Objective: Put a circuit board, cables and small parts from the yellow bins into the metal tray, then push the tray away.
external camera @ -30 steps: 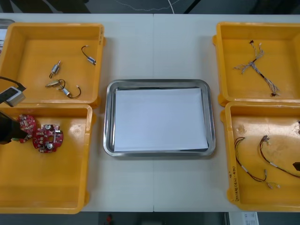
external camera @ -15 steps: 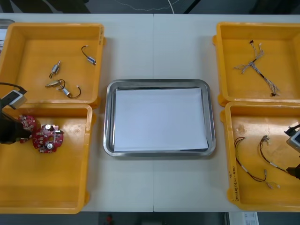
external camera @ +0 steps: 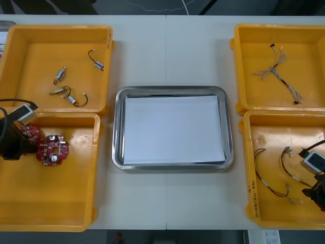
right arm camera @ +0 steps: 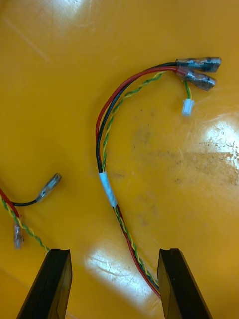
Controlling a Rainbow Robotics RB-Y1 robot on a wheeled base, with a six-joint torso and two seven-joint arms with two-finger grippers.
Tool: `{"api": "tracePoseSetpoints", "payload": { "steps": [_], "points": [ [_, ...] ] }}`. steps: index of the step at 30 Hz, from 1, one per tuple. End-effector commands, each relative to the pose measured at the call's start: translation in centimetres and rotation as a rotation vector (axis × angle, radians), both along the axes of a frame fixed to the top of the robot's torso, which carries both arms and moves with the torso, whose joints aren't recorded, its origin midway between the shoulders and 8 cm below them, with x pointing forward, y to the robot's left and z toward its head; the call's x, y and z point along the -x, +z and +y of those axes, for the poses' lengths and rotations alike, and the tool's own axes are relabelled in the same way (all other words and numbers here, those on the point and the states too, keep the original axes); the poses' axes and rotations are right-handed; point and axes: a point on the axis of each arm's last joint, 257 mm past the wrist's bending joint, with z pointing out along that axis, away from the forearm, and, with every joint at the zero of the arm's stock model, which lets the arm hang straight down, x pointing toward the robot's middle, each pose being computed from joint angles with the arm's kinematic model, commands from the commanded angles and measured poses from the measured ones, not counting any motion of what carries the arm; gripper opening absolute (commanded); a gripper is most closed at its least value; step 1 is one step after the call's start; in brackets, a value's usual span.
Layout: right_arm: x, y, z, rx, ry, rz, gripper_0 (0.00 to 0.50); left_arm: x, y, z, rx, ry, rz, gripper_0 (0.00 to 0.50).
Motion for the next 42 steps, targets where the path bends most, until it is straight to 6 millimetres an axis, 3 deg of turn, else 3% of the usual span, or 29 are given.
{"api": "tracePoseSetpoints", "payload": {
  "steps": [1,9,27,42],
  "points": [
    [-1.5,0.3,0.0,0.034,0.054,-0.018,0.5,1.3,-0.5,1.7,-0.037,-0.004,0.029,0.5],
    [-2.9,0.3,-0.2,0.037,0.059,-0.033,0.5,1.7,-0.4,2.5,-0.033,0.004,0.043,0.5],
    [-2.2,-1.3,0.0,0.038,0.065,-0.002,0.5,1.4,0.8,4.2,-0.081,0.0,0.021,0.5],
    [-2.1,-2.2,0.2,0.031,0.066,-0.007,0.5,2.3,0.2,4.9,-0.118,-0.028,0.049,0.5]
  ]
}}
